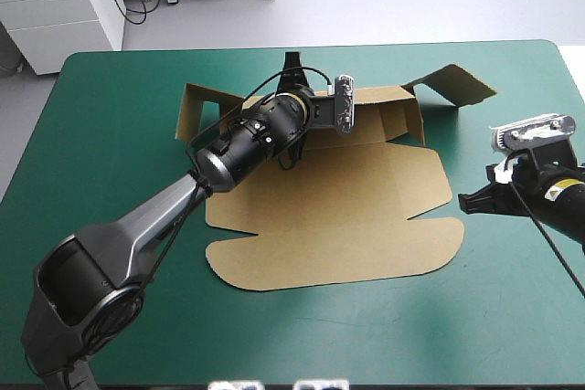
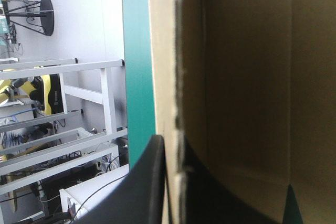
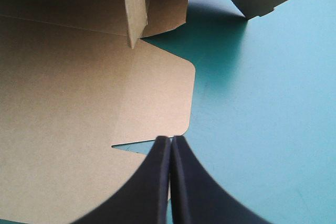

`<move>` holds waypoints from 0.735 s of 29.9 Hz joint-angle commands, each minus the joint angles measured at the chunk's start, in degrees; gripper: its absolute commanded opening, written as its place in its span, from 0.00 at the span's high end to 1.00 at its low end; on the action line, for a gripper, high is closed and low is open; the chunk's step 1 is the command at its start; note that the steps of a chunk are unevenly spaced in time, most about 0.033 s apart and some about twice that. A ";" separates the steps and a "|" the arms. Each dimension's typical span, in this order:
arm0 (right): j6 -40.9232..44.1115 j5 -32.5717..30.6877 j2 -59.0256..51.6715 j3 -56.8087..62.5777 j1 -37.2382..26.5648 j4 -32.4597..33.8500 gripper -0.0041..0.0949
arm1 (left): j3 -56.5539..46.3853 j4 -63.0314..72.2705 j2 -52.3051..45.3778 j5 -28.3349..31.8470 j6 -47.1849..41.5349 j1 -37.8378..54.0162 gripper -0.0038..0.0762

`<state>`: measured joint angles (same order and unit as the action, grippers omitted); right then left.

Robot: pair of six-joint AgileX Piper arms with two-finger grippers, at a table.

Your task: Fold the box

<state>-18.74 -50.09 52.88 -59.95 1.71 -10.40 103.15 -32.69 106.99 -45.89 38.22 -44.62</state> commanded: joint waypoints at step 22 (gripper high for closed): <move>1.33 9.42 -0.65 -1.49 -0.46 1.05 0.98 | 4.91 0.08 -19.34 -7.93 5.54 -5.87 0.95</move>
<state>-17.49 -44.89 52.88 -59.81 1.71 -9.43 104.26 -30.57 91.02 -56.88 43.13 -49.07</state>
